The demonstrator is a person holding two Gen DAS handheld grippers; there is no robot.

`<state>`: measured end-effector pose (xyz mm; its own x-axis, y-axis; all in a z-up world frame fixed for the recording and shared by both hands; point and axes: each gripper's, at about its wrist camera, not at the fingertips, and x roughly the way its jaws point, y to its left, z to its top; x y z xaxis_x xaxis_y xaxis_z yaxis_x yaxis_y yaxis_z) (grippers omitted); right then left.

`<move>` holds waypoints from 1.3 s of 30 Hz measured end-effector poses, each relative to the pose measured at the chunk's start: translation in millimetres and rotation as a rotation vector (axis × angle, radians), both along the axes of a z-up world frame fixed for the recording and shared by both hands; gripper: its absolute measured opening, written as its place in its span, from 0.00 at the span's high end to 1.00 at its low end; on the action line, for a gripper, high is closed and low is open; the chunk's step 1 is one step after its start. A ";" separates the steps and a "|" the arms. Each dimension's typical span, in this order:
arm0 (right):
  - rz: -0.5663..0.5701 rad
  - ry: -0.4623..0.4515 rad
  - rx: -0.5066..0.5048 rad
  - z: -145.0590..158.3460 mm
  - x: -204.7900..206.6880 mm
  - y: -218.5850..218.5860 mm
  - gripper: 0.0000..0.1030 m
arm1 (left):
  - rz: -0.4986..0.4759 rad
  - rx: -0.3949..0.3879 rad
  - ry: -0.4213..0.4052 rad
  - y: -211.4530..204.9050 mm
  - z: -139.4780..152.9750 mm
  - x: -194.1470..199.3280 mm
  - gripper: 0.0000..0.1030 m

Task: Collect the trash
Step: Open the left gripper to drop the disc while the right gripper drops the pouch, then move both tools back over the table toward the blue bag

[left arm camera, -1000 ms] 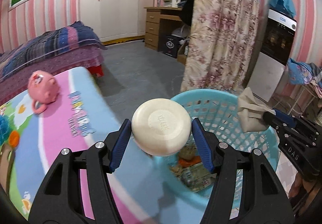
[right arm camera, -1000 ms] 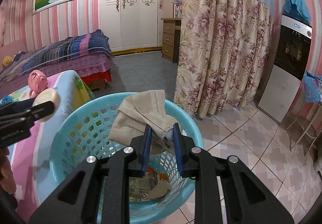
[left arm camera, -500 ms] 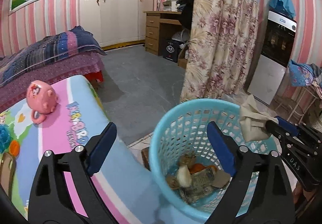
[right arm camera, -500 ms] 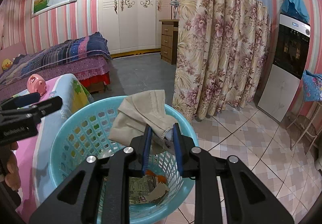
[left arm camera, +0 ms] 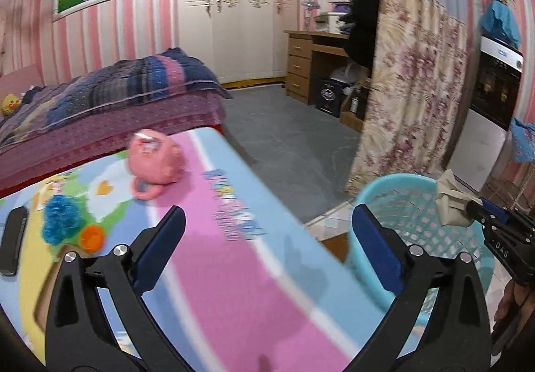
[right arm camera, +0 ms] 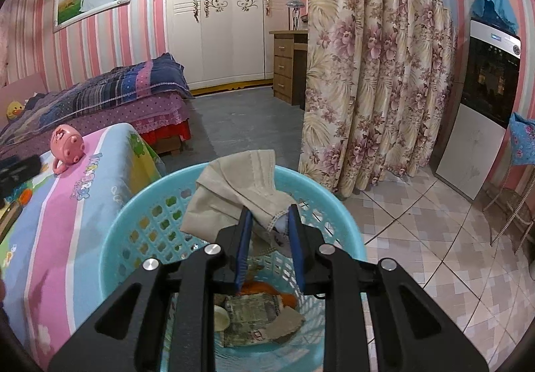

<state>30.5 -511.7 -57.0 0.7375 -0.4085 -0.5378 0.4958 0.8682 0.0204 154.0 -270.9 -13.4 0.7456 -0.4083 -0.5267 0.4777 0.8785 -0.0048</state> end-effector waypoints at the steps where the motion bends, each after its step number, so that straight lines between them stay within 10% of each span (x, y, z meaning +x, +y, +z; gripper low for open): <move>1: -0.006 -0.002 0.003 -1.1 2.5 2.0 0.66 | 0.012 -0.002 -0.003 8.2 1.6 1.3 0.06; 3: -0.016 0.000 0.005 -3.1 5.8 4.4 0.39 | 0.043 0.004 -0.012 28.5 5.6 5.5 0.06; 10: -0.052 0.006 -0.034 -7.2 10.8 20.0 0.11 | 0.149 0.022 -0.032 102.8 20.2 25.0 0.06; 23: 0.091 -0.027 -0.062 19.3 45.0 89.0 0.08 | 0.335 0.019 0.032 207.5 8.0 66.4 0.06; 39: 0.325 -0.006 0.045 8.3 145.4 190.5 0.08 | 0.321 0.104 0.133 243.3 -37.8 138.6 0.06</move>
